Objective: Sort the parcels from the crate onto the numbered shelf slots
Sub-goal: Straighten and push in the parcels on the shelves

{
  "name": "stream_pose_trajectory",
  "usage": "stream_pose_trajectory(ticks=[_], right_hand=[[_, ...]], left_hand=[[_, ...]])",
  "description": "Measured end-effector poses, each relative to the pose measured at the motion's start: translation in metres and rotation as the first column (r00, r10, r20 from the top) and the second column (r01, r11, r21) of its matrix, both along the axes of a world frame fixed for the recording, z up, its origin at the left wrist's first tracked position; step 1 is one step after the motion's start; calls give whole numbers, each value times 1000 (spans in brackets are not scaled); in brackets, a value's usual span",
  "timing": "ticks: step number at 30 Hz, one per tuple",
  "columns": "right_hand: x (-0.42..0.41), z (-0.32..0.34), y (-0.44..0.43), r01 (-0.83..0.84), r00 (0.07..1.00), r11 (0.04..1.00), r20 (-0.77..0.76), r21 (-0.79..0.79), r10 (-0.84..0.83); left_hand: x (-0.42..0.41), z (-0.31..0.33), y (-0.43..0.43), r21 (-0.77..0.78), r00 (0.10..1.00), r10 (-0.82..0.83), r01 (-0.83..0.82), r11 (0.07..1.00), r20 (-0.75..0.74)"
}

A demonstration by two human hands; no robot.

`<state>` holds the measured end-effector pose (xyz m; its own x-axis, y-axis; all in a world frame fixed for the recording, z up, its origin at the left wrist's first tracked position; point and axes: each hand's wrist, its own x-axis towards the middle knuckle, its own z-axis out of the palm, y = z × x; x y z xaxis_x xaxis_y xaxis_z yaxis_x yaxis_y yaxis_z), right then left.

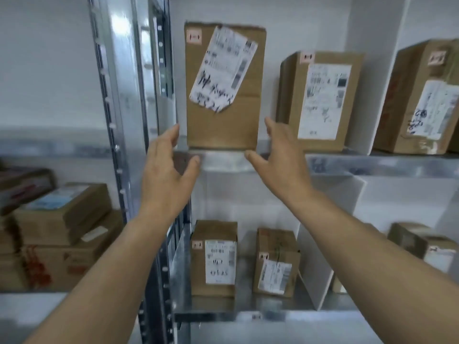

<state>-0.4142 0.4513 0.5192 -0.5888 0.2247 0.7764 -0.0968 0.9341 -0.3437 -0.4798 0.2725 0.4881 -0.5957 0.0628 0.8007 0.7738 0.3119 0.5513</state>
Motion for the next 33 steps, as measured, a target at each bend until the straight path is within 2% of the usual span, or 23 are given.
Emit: stream_pose_trajectory(ticks=[3,5,9,13,17,21,26,33], right_hand=[[11,-29,-8,-56,989,998,-136,38,61],[14,-54,-12,-93,984,994,-149,52,100],[16,-109,-18,-136,991,990,26,31,135],[13,-162,-14,-166,951,984,254,-66,177],[11,-211,-1,-167,906,970,359,-179,223],[7,-262,15,-169,863,945,422,-279,279],[-5,-315,22,-129,803,932,516,-339,299],[-45,-336,24,-132,810,910,487,-394,328]], left_hand=[[8,-41,-10,55,997,-19,23,998,-69],[8,-73,-14,44,1000,-12,13,999,-16],[14,-133,-15,-4,979,14,-14,1000,205],[29,-181,-10,-28,910,33,-23,999,414],[46,-214,-3,-22,797,32,-23,999,603],[48,-245,7,-102,677,111,-53,993,728],[29,-279,21,-130,603,151,-79,988,784],[-21,-300,35,-134,632,139,-56,989,762]])
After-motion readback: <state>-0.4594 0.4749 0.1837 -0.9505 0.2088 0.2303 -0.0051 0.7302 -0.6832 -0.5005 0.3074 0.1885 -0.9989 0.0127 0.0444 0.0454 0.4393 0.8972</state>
